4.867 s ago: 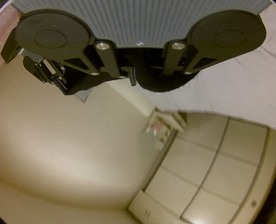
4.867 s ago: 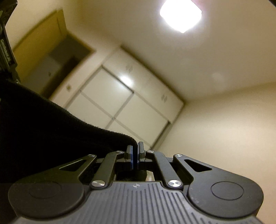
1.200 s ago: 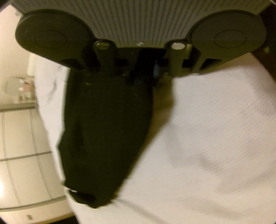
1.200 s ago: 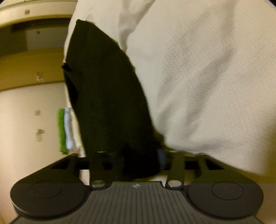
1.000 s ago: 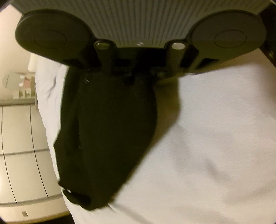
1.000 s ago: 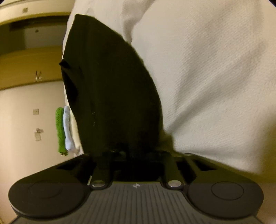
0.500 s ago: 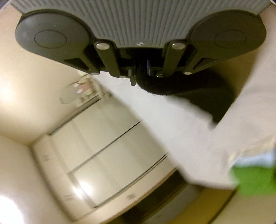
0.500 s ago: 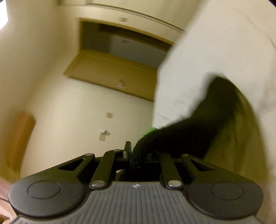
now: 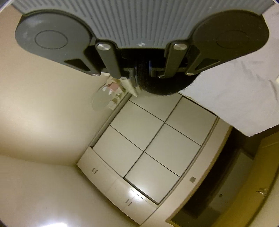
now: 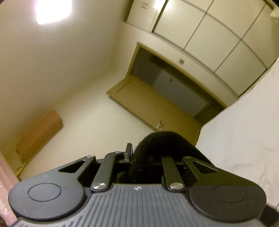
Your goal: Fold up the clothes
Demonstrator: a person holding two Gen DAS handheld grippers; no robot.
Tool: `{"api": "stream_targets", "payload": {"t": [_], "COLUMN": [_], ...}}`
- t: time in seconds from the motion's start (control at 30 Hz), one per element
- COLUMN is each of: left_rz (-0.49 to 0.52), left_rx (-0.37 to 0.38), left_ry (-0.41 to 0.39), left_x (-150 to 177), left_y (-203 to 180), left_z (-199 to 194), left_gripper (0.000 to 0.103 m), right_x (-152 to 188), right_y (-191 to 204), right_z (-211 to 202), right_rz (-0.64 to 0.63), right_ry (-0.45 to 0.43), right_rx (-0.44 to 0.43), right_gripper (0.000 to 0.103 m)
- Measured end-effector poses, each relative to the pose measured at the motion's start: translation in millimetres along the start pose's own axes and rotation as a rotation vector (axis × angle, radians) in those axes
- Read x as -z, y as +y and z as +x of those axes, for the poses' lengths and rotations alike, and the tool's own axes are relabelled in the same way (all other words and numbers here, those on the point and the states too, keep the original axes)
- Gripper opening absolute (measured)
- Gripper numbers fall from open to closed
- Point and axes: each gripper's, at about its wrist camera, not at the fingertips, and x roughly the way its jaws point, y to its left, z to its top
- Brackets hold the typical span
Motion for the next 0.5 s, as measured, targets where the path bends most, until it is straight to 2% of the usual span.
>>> {"api": "stream_targets", "payload": {"t": [0.13, 0.27, 0.37, 0.5], "left_rz": [-0.034, 0.016, 0.075, 0.124], "left_rx": [-0.012, -0.049, -0.035, 0.032], "left_ry": [0.087, 0.13, 0.096, 0.0], "left_x": [-28, -53, -81, -126], "left_y": [43, 80, 82, 61], "left_z": [71, 149, 190, 209], "left_gripper": [0.008, 0.008, 0.008, 0.008], "right_x": [-24, -52, -73, -100], "right_y": [-37, -72, -69, -40], "right_z": [46, 86, 104, 106], "right_rz": [0.055, 0.086, 0.016, -0.072], "right_ry": [-0.013, -0.067, -0.123, -0.201], "right_rx": [0.118, 0.185, 0.198, 0.131], "right_gripper": [0.014, 0.014, 0.014, 0.014]}}
